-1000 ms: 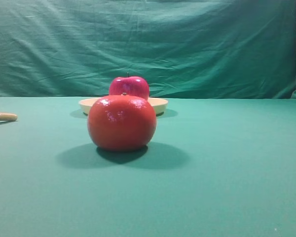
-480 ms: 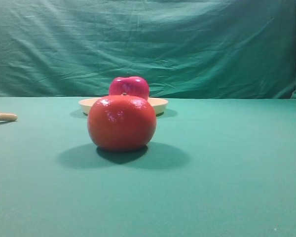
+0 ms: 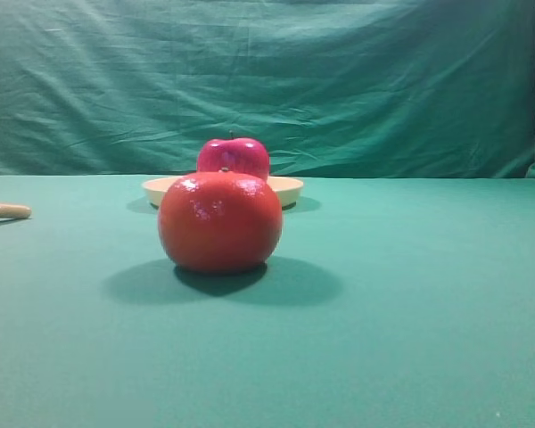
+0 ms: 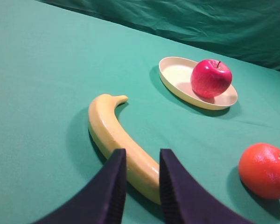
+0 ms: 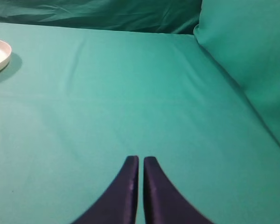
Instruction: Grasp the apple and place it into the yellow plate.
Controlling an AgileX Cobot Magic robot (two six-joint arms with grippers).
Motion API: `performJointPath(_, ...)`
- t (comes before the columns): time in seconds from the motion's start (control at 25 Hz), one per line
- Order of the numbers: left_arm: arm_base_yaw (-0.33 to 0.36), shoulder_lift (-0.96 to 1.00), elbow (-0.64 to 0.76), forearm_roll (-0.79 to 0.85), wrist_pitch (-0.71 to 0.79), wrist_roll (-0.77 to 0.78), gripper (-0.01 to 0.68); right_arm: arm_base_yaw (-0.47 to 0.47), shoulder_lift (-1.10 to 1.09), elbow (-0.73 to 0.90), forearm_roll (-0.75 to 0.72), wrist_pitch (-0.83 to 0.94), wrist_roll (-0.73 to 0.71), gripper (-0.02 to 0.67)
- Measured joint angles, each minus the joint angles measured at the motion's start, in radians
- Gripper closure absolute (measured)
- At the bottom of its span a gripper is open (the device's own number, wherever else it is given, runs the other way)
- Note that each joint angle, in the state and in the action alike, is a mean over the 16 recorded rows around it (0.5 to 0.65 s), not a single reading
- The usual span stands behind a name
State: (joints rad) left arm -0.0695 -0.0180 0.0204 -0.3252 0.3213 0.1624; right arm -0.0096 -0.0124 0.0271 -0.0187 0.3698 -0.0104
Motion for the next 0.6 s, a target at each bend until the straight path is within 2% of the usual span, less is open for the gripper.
performJointPath(0.6,0.0,0.0,0.0,0.0,0.0,0.0,0.516,0.0,0.0,0.0,0.0,0.0,-0.003,0.649)
